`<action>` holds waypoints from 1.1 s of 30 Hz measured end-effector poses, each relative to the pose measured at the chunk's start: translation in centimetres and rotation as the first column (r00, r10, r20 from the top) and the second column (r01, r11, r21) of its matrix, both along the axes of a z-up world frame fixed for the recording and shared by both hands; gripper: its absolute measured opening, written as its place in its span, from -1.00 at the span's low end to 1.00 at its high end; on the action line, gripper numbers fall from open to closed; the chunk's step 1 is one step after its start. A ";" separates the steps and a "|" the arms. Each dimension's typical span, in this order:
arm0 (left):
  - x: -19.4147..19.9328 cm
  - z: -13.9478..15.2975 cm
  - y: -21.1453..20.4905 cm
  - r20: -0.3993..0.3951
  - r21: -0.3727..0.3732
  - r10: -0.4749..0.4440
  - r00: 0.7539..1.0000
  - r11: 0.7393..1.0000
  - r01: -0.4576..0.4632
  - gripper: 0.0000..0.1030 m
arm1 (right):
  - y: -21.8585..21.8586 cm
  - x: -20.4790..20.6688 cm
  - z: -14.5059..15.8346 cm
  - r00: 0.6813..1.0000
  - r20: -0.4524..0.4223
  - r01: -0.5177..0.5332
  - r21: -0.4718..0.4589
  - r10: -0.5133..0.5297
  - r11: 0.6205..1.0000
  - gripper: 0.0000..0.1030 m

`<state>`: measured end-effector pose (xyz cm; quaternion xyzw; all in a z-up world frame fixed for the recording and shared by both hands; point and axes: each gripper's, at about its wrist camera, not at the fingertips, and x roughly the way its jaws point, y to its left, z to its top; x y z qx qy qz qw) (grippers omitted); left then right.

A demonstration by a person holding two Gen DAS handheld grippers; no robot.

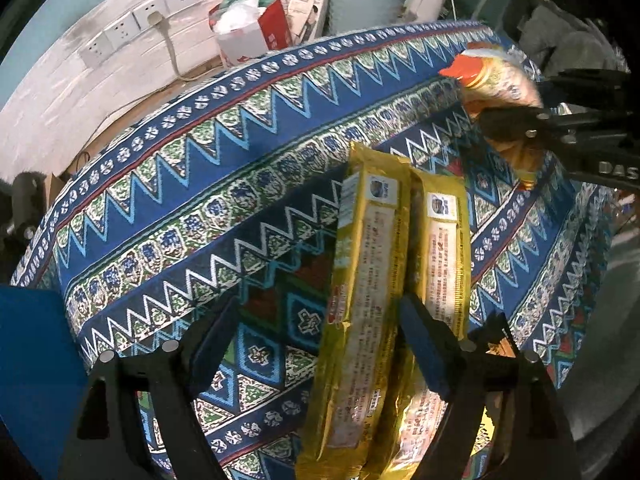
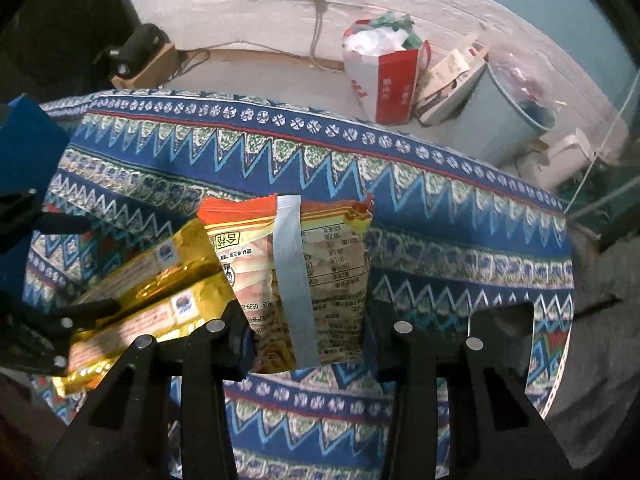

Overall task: Organize snacks
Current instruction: 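Grasp the orange-white striped bag with the right tool while the left tool grasps a yellow wafer bar, then carry the yellow bar with the left tool over the box while the right tool carries the striped bag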

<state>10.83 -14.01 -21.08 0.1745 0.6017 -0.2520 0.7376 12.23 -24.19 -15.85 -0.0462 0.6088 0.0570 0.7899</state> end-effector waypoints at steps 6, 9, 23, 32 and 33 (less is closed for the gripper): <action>-0.4 -1.1 -1.4 0.015 0.066 -0.022 1.000 0.998 0.021 0.61 | -0.6 -2.3 0.8 0.999 0.001 0.048 0.051 -0.048 0.998 -0.23; -0.3 -1.5 -1.1 0.004 0.056 -0.006 1.000 0.998 0.006 0.59 | -0.4 -2.9 1.0 0.999 0.002 0.053 0.062 -0.054 0.997 -0.23; -2.5 -0.1 -0.2 0.087 0.099 -0.014 0.996 0.995 0.005 -0.40 | 0.9 -2.5 1.0 0.999 0.015 0.049 0.070 -0.050 0.996 -0.23; -4.1 5.4 1.7 0.180 0.066 0.063 0.982 0.995 -0.075 -0.40 | 2.3 -2.5 3.1 0.998 0.064 0.023 0.074 -0.028 0.997 -0.23; -4.4 6.2 2.0 0.186 0.056 0.081 0.979 0.994 -0.093 -0.40 | 2.5 -2.5 3.4 0.997 0.071 0.021 0.076 -0.026 0.997 -0.23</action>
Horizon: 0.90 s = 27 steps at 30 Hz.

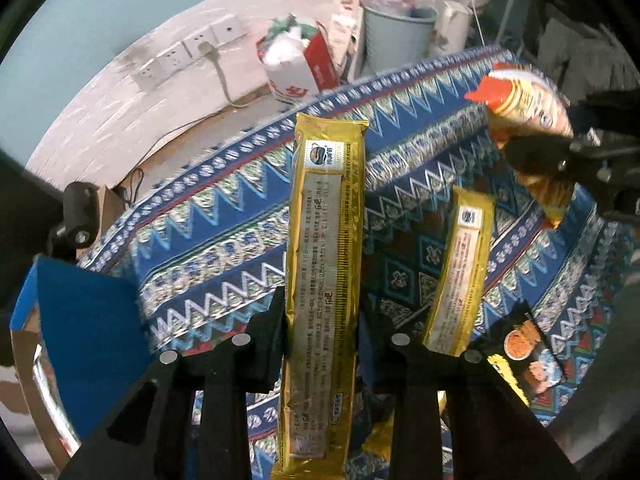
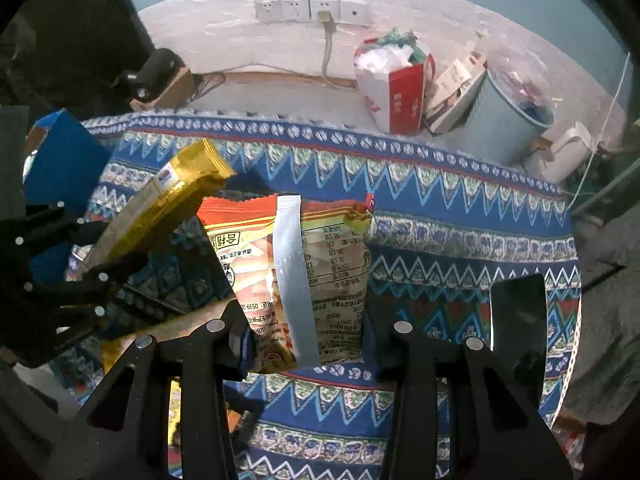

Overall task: Organize snacks
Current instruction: 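Carry the yellow bar with the left tool over the box while the right tool carries the striped bag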

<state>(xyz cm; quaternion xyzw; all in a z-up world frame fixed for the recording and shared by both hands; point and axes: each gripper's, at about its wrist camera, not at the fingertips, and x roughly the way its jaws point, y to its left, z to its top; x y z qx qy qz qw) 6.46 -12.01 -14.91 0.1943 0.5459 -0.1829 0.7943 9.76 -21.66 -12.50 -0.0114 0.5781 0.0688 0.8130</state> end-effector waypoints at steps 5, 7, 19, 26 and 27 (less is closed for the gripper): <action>1.3 2.1 1.6 0.069 -0.001 0.026 0.997 1.000 -0.026 -0.40 | 1.5 -0.1 1.9 0.999 0.042 -0.026 0.004 0.026 1.000 -0.23; 1.0 3.5 2.3 0.094 -0.007 0.037 0.995 0.999 -0.036 -0.40 | 2.0 -0.1 2.6 0.998 0.056 -0.034 0.009 0.034 0.999 -0.23; -0.1 7.7 5.3 0.176 -0.049 0.096 0.980 0.995 -0.088 -0.40 | 4.5 -0.6 6.9 0.987 0.141 -0.085 0.041 0.079 0.996 -0.23; -0.9 9.7 6.9 0.208 -0.071 0.122 0.971 0.991 -0.110 -0.40 | 6.3 -0.9 8.6 0.979 0.172 -0.124 0.053 0.113 0.991 -0.23; -1.0 9.9 7.1 0.211 -0.073 0.124 0.969 0.991 -0.111 -0.40 | 6.6 -0.9 8.7 0.978 0.175 -0.129 0.054 0.118 0.990 -0.23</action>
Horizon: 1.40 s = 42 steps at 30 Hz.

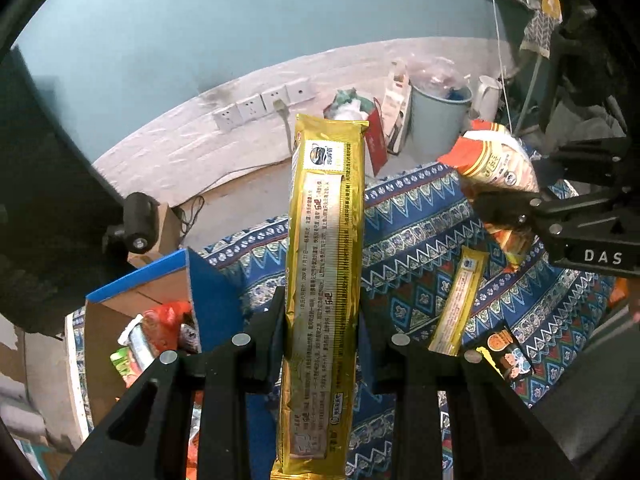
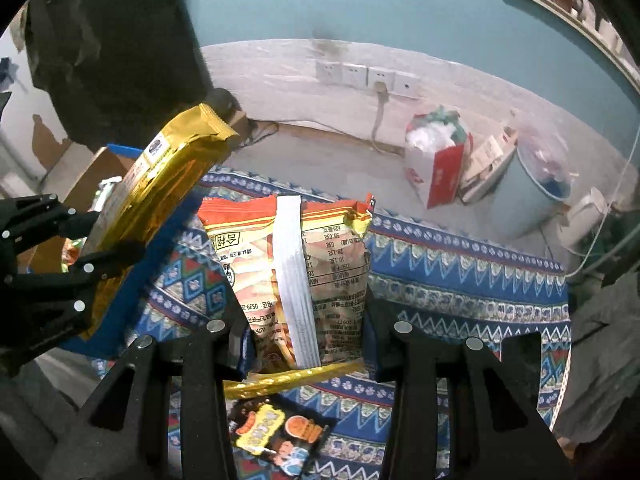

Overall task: Organize snacks
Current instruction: 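Carry the yellow bar with the left tool over the box while the right tool carries the striped bag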

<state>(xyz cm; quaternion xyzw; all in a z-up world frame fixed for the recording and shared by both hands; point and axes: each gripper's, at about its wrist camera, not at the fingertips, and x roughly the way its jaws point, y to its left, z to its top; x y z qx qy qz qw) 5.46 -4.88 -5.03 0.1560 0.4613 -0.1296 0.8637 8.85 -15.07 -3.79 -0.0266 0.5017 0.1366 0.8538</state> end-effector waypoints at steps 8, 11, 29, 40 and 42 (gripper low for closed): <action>-0.7 1.2 1.9 0.027 -0.015 0.028 0.999 0.999 -0.028 -0.40 | 2.5 0.4 1.1 0.999 0.019 -0.041 0.013 0.041 0.999 -0.23; -0.9 1.4 3.0 0.031 -0.020 0.047 0.998 0.999 -0.046 -0.40 | 3.6 0.7 1.4 0.998 0.024 -0.056 0.017 0.055 0.998 -0.23; -2.3 1.8 10.8 0.045 -0.058 0.189 0.981 0.981 -0.186 -0.40 | 12.7 1.8 2.4 0.980 0.036 -0.199 0.021 0.198 0.980 -0.23; -3.1 1.3 17.0 0.037 -0.086 0.309 0.950 0.948 -0.305 -0.40 | 18.9 2.7 1.6 0.963 0.020 -0.270 0.032 0.270 0.962 -0.23; -3.2 0.9 18.2 0.031 -0.089 0.337 0.941 0.939 -0.333 -0.40 | 19.8 2.8 1.4 0.959 0.018 -0.282 0.034 0.281 0.959 -0.23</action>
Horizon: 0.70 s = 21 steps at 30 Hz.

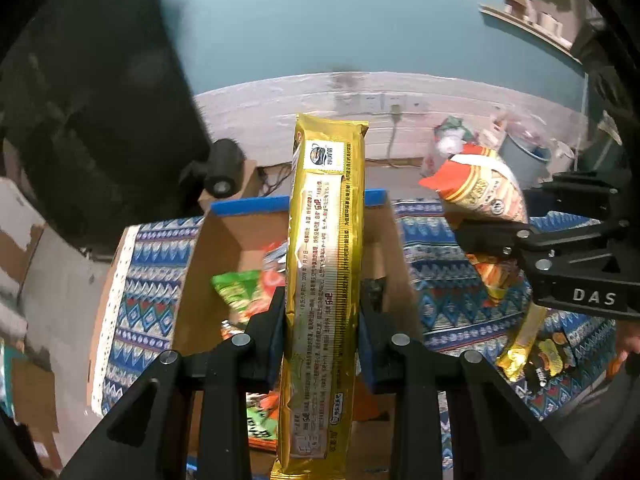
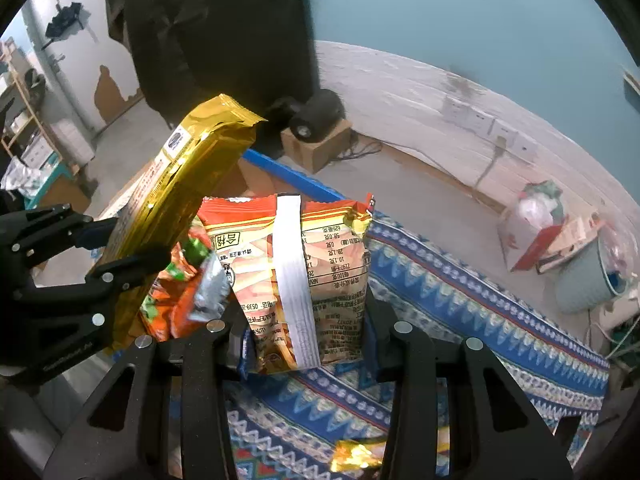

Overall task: Organize snacks
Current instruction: 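Carry the yellow bar with the left tool over the box while the right tool carries the striped bag, then release the yellow bar into the box with the left tool while the right tool drops the striped bag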

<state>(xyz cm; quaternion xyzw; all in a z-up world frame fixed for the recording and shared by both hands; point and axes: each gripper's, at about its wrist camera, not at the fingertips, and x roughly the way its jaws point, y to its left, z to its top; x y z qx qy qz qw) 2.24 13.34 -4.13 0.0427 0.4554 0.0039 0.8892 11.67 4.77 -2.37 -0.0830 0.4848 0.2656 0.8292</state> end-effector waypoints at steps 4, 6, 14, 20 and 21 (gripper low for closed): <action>0.1 -1.1 2.3 -0.021 -0.004 0.053 0.998 0.999 -0.053 -0.40 | 2.0 0.2 -0.4 1.000 -0.005 -0.021 0.003 0.021 1.000 -0.23; 0.1 -1.6 3.3 -0.033 -0.008 0.075 0.997 0.997 -0.076 -0.40 | 3.0 0.4 -0.6 1.000 -0.010 -0.029 0.006 0.029 1.000 -0.23; 0.1 -2.9 6.0 -0.057 -0.030 0.146 0.988 0.989 -0.147 -0.41 | 5.9 1.4 -1.6 0.998 -0.037 -0.042 0.038 0.043 0.998 -0.23; 0.1 -3.3 6.7 -0.073 -0.027 0.162 0.984 0.986 -0.164 -0.41 | 7.4 2.0 -2.1 0.998 -0.047 -0.051 0.039 0.052 0.998 -0.23; 0.1 -3.3 6.8 -0.078 -0.022 0.163 0.984 0.986 -0.165 -0.41 | 7.7 2.1 -2.2 0.997 -0.048 -0.052 0.040 0.054 0.998 -0.23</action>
